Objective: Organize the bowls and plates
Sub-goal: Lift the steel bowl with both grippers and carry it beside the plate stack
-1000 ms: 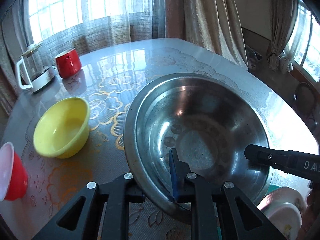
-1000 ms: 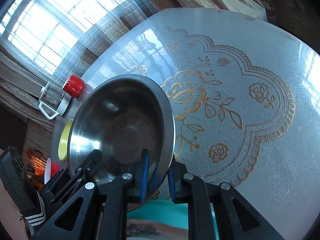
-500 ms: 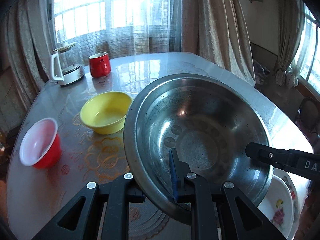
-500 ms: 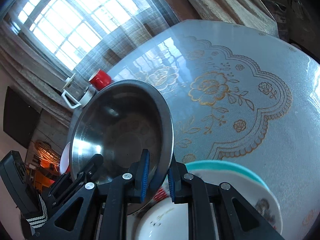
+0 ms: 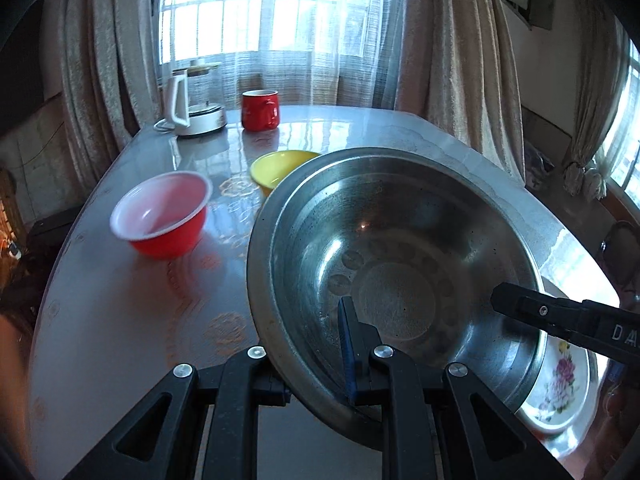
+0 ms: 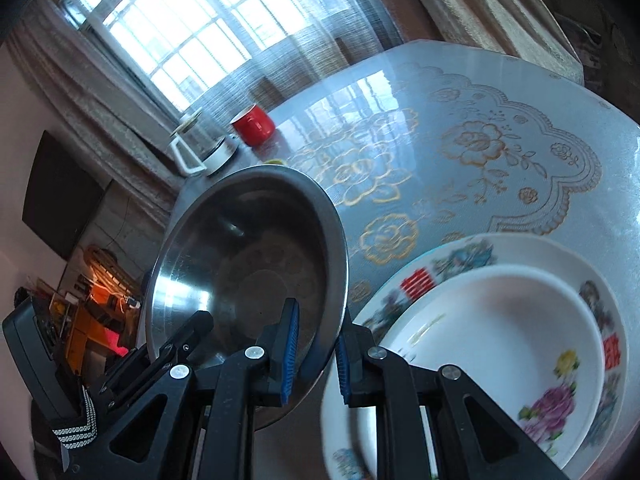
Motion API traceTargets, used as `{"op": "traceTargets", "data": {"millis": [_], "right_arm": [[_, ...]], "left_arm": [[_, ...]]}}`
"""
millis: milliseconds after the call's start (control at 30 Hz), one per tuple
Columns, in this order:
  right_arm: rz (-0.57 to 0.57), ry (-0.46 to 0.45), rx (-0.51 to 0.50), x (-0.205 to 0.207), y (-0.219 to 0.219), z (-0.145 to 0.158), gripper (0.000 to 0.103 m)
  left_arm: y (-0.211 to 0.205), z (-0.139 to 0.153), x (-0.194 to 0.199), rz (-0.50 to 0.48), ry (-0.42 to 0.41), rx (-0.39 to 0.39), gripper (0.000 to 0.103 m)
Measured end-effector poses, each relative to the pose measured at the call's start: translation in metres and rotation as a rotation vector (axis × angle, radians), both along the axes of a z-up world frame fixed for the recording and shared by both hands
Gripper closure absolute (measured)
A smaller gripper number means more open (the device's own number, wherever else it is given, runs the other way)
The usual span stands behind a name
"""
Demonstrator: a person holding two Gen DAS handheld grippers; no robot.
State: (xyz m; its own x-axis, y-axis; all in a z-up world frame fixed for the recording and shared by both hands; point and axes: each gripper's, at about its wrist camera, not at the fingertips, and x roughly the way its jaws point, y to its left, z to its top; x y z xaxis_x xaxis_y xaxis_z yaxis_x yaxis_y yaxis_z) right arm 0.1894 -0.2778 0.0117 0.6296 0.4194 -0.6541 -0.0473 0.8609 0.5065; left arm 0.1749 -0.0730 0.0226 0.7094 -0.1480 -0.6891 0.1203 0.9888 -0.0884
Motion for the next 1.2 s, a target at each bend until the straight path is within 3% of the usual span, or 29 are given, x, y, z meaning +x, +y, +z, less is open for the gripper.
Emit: {"op": "traceTargets", "data": {"millis": [400,1200], "right_arm": [[0.108,0.005,-0.017,-0.016,0.049,-0.008,0.086],[0.153,0.036,-0.139,-0.022,0.09,-0.03,0.084]], "left_arm": [[0.045,-0.013,-0.044,0.054,0.013,-0.019,0.084],[0.063,-0.041,-0.06,0.071,0.093,-0.01,0.084]]}}
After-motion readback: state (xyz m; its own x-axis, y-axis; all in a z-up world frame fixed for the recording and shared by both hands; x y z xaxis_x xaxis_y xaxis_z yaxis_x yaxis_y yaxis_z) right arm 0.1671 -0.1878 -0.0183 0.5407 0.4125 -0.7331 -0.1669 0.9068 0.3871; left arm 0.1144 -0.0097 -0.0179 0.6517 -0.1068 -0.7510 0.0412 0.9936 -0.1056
